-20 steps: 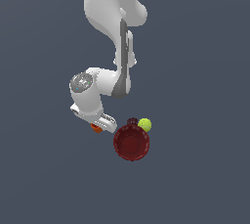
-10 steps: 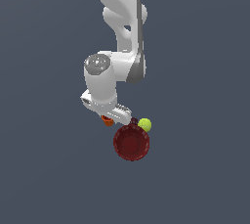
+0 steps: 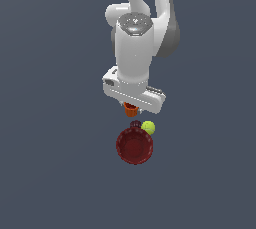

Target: Pick up a designated object from a clutter of objects.

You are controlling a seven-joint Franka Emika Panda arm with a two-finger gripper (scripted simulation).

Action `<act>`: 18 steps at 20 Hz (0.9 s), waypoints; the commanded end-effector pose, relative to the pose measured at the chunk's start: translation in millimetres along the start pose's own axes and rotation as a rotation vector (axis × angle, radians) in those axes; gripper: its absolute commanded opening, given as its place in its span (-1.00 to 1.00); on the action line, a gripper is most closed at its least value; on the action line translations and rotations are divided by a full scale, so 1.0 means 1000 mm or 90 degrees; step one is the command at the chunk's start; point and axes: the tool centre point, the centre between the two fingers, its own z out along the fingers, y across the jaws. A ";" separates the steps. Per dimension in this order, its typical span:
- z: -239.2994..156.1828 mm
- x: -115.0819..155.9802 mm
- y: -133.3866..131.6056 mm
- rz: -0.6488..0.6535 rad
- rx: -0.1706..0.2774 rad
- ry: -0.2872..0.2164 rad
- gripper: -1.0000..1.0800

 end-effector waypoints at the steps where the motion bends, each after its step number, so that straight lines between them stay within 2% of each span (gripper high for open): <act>1: -0.025 -0.010 -0.019 0.000 -0.001 0.000 -1.00; 11: -0.118 -0.045 -0.094 0.000 0.000 0.000 -1.00; 18: -0.160 -0.059 -0.129 0.000 0.001 -0.001 -1.00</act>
